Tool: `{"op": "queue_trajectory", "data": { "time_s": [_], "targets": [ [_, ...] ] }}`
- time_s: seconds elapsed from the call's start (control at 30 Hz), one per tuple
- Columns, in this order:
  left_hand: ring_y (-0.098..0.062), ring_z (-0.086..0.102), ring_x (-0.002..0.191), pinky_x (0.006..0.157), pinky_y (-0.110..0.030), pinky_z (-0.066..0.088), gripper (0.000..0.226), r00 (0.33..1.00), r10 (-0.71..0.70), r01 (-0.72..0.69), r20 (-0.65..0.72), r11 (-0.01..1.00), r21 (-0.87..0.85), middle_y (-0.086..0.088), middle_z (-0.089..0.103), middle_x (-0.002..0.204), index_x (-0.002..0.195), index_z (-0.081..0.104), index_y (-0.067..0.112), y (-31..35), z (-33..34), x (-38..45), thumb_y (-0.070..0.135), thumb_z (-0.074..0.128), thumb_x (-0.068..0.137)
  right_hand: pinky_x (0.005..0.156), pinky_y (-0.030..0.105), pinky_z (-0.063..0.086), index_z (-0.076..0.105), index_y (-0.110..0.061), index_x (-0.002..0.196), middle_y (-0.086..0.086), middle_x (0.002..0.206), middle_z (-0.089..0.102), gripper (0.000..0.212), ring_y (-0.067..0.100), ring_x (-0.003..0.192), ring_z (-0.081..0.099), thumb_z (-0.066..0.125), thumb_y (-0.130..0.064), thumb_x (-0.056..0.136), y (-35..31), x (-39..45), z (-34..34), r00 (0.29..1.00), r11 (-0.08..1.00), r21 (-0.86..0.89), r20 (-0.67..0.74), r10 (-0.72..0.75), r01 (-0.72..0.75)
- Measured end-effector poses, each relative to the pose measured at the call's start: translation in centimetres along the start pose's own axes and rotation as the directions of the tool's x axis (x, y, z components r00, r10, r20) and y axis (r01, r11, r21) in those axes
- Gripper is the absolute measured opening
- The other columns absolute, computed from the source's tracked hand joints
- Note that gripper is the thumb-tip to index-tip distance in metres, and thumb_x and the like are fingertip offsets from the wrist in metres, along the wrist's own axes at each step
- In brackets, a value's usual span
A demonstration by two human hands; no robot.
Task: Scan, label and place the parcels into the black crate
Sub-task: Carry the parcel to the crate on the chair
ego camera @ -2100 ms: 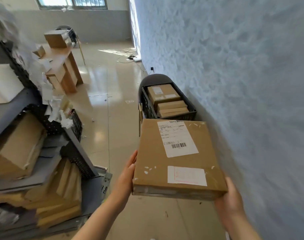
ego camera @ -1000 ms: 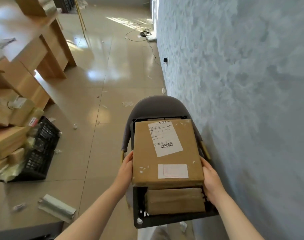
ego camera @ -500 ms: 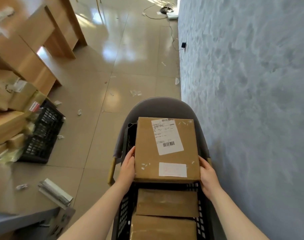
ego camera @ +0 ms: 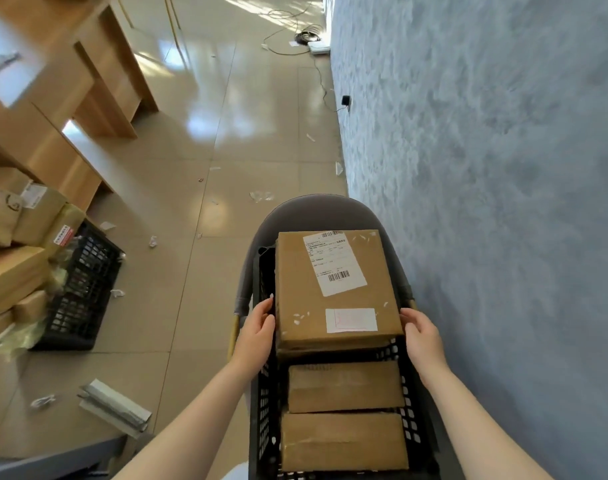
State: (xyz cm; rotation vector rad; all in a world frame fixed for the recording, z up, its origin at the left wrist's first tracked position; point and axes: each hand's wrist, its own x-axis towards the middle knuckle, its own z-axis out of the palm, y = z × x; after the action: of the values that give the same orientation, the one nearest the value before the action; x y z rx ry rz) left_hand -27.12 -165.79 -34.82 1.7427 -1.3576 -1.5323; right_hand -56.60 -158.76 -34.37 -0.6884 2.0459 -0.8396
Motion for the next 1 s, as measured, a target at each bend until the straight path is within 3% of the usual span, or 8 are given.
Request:
{"op": "queue_trajectory", "data": {
  "time_s": [0.07,0.17,0.27,0.4,0.57,0.67,0.87,1.0],
  "targets": [
    [-0.011,0.046,0.130,0.111,-0.033,0.040,0.042,0.996,0.077,-0.082,0.043,0.988,0.130,0.015,0.051,0.131,0.146,0.041,0.022,-0.3,-1.0,-1.1,0.020,0.043,0.104,0.108,0.036,0.042,0.053,-0.017,0.137,0.003,0.137,0.057,0.038,0.020,0.127,0.052,0.039,-0.009,0.102,0.4,-2.6,-0.2,0.999,0.996,-0.073,-0.014,-0.047,0.046],
    [-0.015,0.042,0.135,0.112,-0.036,0.038,0.047,0.964,0.227,-0.264,0.138,0.878,0.400,0.007,0.049,0.141,0.147,0.040,0.022,-0.6,-2.7,-2.8,0.024,0.048,0.101,0.109,0.034,0.040,0.049,-0.020,0.141,0.000,0.143,0.052,0.039,0.018,0.132,0.047,0.041,-0.016,0.103,1.1,-7.6,-0.4,0.995,0.973,-0.214,-0.039,-0.096,0.086],
    [-0.018,0.042,0.136,0.114,-0.037,0.037,0.049,0.896,0.355,-0.443,0.267,0.685,0.578,0.002,0.048,0.146,0.147,0.042,0.021,-0.6,-4.3,-4.6,0.029,0.050,0.099,0.110,0.032,0.037,0.048,-0.020,0.142,-0.003,0.144,0.048,0.040,0.016,0.135,0.042,0.042,-0.020,0.103,2.3,-13.9,-0.2,0.984,0.915,-0.389,-0.089,-0.155,0.109],
    [-0.019,0.037,0.140,0.118,-0.041,0.031,0.044,0.735,0.422,-0.672,0.531,0.352,0.651,0.005,0.045,0.149,0.142,0.046,0.026,0.3,-5.3,-8.5,0.033,0.047,0.099,0.109,0.029,0.036,0.052,-0.016,0.138,-0.001,0.140,0.052,0.038,0.016,0.131,0.044,0.046,-0.017,0.100,4.7,-23.7,0.6,0.952,0.890,-0.454,-0.253,-0.173,0.041],
    [-0.020,0.033,0.144,0.119,-0.041,0.025,0.045,0.476,0.429,-0.853,0.768,0.013,0.522,0.007,0.042,0.151,0.145,0.043,0.029,1.3,-3.4,-15.9,0.037,0.044,0.101,0.110,0.029,0.035,0.050,-0.016,0.140,-0.001,0.143,0.047,0.039,0.016,0.134,0.042,0.045,-0.019,0.101,8.4,-37.0,1.1,0.901,0.897,-0.431,-0.422,-0.105,-0.098],
    [-0.019,0.032,0.144,0.120,-0.041,0.023,0.044,0.296,0.412,-0.917,0.862,-0.130,0.377,0.008,0.042,0.150,0.144,0.044,0.032,0.5,-0.9,-21.8,0.039,0.046,0.100,0.108,0.029,0.036,0.052,-0.015,0.138,0.000,0.140,0.052,0.039,0.018,0.130,0.047,0.047,-0.020,0.099,11.5,-45.0,1.4,0.837,0.895,-0.398,-0.545,-0.052,-0.203],
    [-0.023,0.057,0.124,0.106,-0.042,0.043,0.034,-0.090,0.336,-0.961,0.938,-0.277,0.007,0.005,0.061,0.130,0.125,0.064,0.026,-4.9,3.9,-36.9,0.030,0.061,0.091,0.108,0.030,0.037,0.045,-0.020,0.142,-0.005,0.144,0.048,0.041,0.015,0.132,0.044,0.044,-0.025,0.102,19.2,-63.0,2.6,0.680,0.893,-0.211,-0.721,0.132,-0.397],
    [-0.023,0.061,0.115,0.097,-0.038,0.046,0.041,-0.334,0.256,-0.920,0.907,-0.299,-0.254,0.006,0.063,0.125,0.121,0.064,0.025,-10.1,5.7,-50.7,0.036,0.040,0.090,0.106,0.030,0.039,0.048,-0.020,0.139,-0.003,0.141,0.050,0.039,0.017,0.129,0.046,0.047,-0.024,0.101,24.4,-76.6,4.3,0.546,0.883,-0.055,-0.804,0.238,-0.466]
  ]
}}
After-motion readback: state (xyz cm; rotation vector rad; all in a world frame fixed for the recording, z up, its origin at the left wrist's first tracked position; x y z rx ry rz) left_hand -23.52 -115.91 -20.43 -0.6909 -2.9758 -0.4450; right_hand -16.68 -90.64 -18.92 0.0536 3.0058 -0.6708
